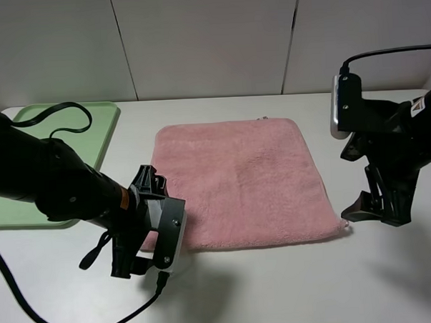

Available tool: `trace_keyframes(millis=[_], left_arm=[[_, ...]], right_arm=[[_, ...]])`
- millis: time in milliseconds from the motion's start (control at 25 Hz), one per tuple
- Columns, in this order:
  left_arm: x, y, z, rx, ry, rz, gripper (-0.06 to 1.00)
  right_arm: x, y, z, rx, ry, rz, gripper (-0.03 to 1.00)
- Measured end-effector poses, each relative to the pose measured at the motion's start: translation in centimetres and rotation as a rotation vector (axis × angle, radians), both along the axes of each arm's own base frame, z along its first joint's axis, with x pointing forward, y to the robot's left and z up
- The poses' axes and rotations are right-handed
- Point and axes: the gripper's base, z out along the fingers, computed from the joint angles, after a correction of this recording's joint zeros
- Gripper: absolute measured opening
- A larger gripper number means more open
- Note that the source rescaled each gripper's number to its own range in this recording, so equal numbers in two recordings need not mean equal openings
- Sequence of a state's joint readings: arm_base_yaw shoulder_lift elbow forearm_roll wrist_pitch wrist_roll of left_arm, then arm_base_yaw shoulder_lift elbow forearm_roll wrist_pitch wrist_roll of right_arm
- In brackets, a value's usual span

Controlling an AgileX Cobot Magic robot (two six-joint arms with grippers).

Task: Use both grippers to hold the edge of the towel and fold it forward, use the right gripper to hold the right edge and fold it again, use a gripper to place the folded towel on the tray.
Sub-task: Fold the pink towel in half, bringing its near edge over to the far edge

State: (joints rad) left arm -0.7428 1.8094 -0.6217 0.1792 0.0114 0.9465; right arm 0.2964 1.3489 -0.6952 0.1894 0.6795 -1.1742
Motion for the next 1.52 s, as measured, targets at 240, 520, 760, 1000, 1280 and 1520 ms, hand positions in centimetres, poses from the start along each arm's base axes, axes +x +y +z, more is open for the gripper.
trace_keyframes(millis=[240, 520, 760, 1000, 1280, 1520], left_arm=[[0.0, 0.0, 0.0, -0.001, 0.000, 0.002, 0.98], [0.0, 0.0, 0.0, 0.000, 0.001, 0.003, 0.98], [0.0, 0.0, 0.0, 0.000, 0.002, 0.004, 0.98], [0.0, 0.0, 0.0, 0.000, 0.002, 0.004, 0.98], [0.0, 0.0, 0.0, 0.000, 0.002, 0.004, 0.98], [0.0, 0.0, 0.0, 0.001, 0.003, 0.004, 0.98]], right_arm=[[0.8, 0.2, -2.0, -0.025, 0.022, 0.024, 1.00], [2.0, 0.4, -4.5, -0.045, 0.056, 0.015, 1.00], [2.3, 0.4, -7.7, -0.073, 0.132, 0.008, 1.00], [2.3, 0.5, -9.7, -0.067, 0.176, -0.029, 1.00], [2.4, 0.6, -9.8, -0.047, 0.168, -0.057, 1.00], [2.8, 0.7, -9.7, -0.037, 0.130, -0.070, 1.00]])
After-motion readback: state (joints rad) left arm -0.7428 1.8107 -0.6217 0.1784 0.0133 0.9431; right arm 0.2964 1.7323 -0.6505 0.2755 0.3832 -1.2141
